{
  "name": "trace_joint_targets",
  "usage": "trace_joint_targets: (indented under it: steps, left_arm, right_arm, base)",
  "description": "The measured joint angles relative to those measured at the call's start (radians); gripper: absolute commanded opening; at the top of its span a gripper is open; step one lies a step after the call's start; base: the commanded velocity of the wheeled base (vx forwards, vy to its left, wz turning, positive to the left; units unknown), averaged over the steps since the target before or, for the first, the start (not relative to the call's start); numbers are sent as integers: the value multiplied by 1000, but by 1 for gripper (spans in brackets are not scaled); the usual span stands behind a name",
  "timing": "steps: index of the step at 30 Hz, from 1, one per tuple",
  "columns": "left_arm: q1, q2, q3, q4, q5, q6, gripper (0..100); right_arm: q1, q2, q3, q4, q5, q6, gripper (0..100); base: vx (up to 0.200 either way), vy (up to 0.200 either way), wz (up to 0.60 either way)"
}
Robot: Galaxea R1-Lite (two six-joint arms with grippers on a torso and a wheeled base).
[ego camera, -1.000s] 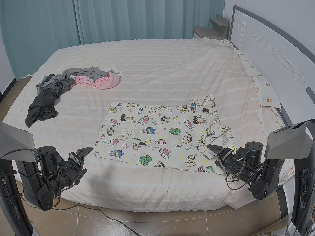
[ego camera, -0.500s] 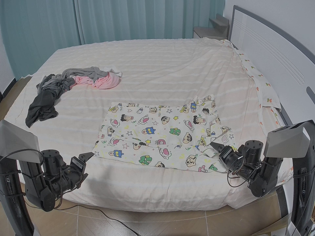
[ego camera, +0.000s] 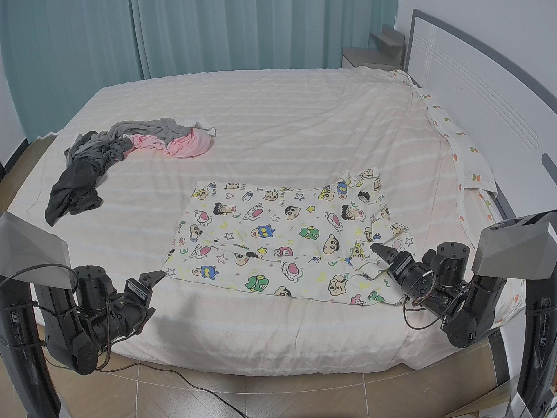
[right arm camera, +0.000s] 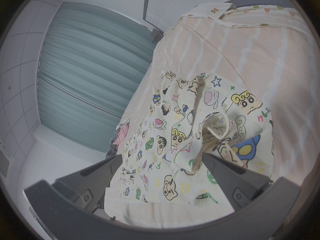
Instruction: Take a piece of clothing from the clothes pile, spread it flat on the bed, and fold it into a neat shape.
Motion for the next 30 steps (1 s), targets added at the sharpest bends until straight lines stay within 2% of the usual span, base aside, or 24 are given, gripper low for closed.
trace_joint_targets:
  steps: [5,17,24,30]
  left_arm:
    - [-1,8,1,0,3,31,100]
    - [-1,18,1,0,3,35,100]
    - [0,18,1,0,3,35,100]
    - [-1,18,2,0,4,36,100]
  right_arm:
    - [-17,31,-29,0,-1,-19,100]
    - [-31,82,-83,0,-15,-58,100]
    - [-37,6,-52,0,-25,-73,100]
    - [-38,-49,-53,66,-23,-85,100]
  base:
    - [0,0,0]
    - [0,0,0]
    - [0,0,0]
    - [0,0,0]
